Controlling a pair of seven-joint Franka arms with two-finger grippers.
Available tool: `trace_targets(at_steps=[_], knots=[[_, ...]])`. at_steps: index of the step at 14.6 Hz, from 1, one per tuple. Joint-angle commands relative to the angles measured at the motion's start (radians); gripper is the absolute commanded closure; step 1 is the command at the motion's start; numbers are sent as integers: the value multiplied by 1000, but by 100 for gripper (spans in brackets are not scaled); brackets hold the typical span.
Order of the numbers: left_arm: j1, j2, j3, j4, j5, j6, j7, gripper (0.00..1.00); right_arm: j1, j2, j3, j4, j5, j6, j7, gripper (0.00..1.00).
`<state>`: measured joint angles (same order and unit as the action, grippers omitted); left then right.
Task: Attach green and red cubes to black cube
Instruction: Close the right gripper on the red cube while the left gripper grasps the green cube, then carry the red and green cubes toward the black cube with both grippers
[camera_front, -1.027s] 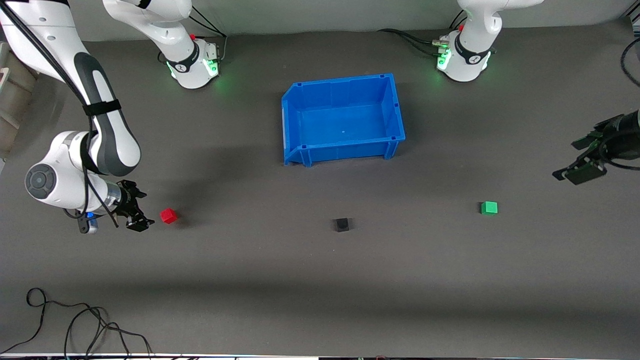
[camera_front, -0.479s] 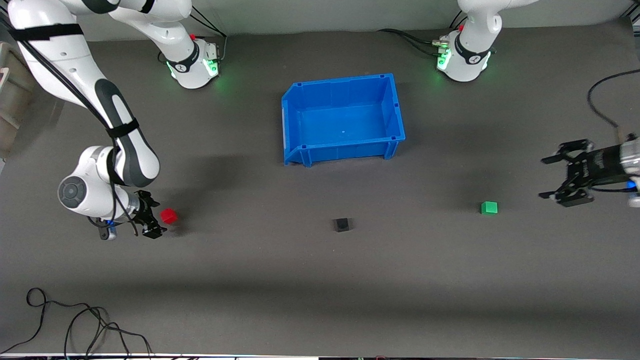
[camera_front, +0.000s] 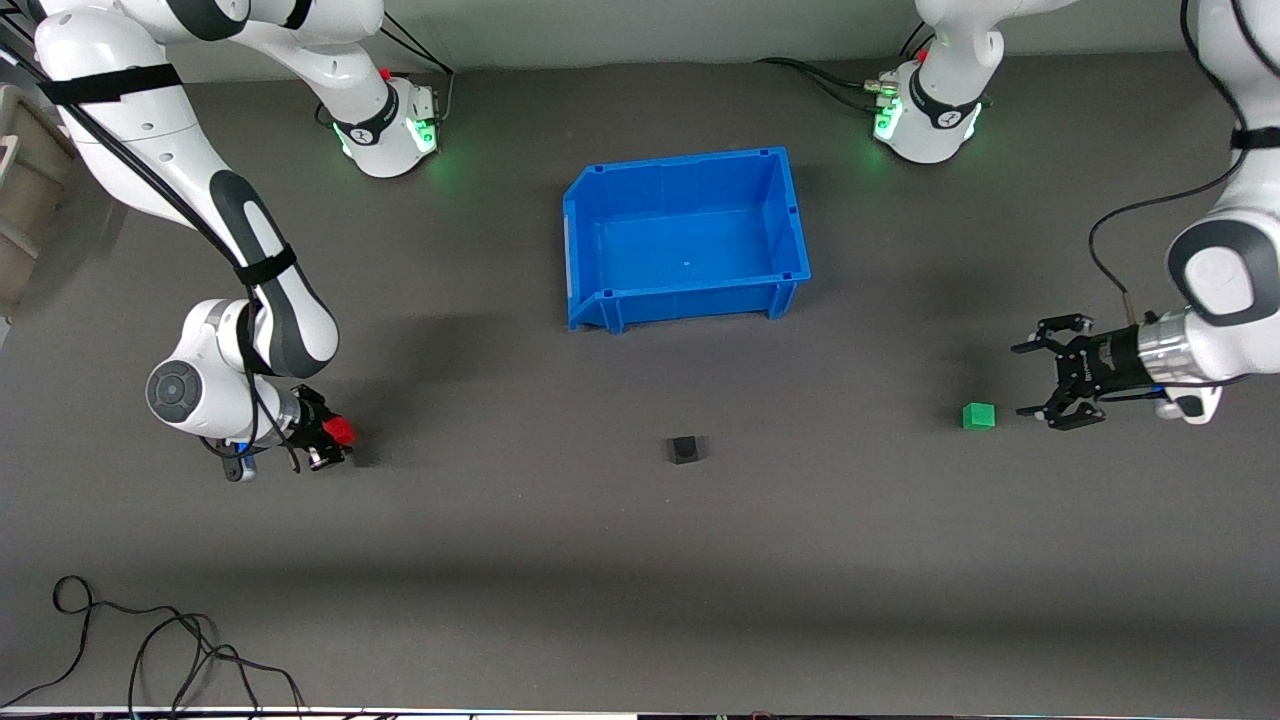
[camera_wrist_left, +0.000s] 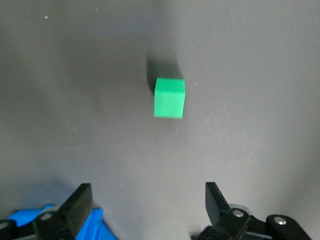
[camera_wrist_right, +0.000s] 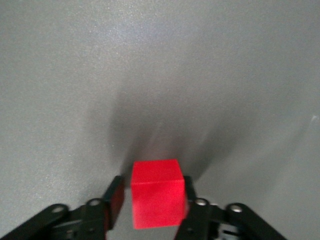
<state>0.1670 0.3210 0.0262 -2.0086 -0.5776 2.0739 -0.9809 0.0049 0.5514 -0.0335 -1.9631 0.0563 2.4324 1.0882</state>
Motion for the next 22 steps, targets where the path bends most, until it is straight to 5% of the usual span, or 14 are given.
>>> trace_targets(at_steps=[1, 3, 6, 12, 16, 20, 22], knots=[[-12, 48, -3, -15, -27, 87, 1, 0, 7, -10, -6, 7, -51, 4, 9, 61], [-11, 88, -5, -13, -48, 129, 34, 0, 6, -8, -9, 6, -62, 4, 9, 61], [-4, 137, -5, -13, -134, 161, 151, 0, 7, -13, -6, 7, -59, 2, 19, 76], [-17, 197, -5, -1, -137, 221, 183, 0, 15, -38, 125, 113, -21, -7, 310, 76], [-17, 217, -5, -1, -137, 236, 202, 0, 105, 15, 138, 222, -18, -10, 487, 76], [-3, 217, -5, 4, -136, 221, 214, 56, 199, 74, 144, 320, -18, -9, 668, 76], [-3, 216, -5, 17, -136, 206, 206, 72, 271, 155, 142, 464, -15, -10, 812, 76]])
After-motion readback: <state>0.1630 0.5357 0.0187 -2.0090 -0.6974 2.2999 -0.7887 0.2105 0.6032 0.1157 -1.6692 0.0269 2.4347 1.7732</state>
